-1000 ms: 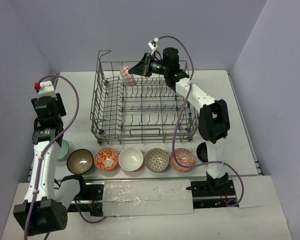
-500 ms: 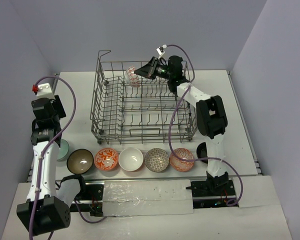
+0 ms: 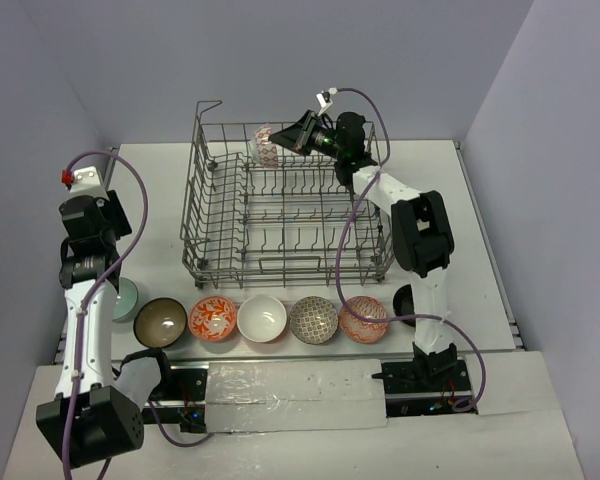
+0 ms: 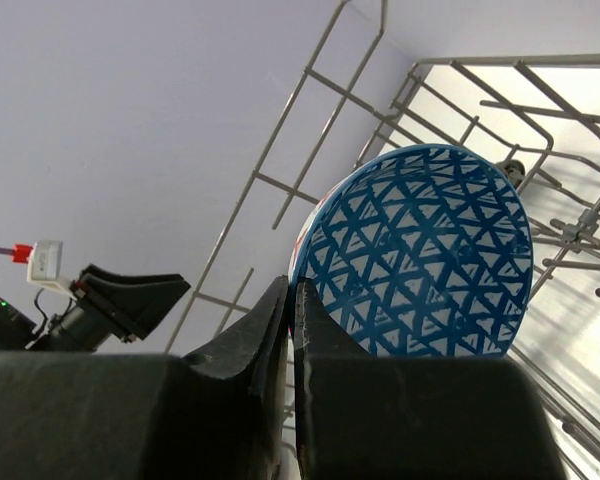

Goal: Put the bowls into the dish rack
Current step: Insert the bowl into the dish rack.

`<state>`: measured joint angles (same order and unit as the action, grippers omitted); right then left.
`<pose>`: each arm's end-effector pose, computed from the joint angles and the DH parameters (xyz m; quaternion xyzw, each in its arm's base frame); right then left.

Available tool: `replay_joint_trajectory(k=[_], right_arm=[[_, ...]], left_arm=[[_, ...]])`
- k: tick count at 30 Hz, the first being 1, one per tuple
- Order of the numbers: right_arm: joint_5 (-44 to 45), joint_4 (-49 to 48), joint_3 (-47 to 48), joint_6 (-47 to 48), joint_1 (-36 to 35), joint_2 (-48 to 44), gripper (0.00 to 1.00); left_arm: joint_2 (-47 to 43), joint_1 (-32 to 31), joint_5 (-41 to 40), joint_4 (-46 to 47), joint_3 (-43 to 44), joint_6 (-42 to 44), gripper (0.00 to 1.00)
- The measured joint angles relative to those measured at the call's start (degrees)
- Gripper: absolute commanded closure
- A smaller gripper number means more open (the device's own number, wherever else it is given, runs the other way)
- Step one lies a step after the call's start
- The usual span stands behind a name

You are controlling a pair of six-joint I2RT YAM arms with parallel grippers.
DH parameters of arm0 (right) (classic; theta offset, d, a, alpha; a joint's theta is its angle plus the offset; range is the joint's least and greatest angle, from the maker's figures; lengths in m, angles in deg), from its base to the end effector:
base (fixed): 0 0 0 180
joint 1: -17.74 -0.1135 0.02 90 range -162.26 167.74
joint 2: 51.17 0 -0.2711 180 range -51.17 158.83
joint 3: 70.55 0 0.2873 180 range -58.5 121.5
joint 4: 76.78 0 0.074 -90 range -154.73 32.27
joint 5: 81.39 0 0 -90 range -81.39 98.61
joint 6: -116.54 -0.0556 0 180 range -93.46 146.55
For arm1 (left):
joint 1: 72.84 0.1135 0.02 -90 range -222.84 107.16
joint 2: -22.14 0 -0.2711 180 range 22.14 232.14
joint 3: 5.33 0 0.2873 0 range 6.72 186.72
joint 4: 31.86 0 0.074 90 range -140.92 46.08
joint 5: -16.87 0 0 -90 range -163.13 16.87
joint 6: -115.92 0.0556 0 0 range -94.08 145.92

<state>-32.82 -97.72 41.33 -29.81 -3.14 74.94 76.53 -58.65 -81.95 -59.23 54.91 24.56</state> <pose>0.5224 0.2387 0.2754 -0.0624 0.6725 0.6199 0.3995 0.2576 0.0739 0.3159 -0.1544 0.8108 0.1258 0.5504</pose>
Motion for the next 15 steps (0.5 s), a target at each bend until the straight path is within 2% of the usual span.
replay_joint_trajectory(k=[15], right_arm=[[2.32,-7.52,-0.13,-7.58,-2.45,2.91,1.0]], left_arm=[[0.92,3.41,2.78,0.0,-0.17,-0.9,0.44]])
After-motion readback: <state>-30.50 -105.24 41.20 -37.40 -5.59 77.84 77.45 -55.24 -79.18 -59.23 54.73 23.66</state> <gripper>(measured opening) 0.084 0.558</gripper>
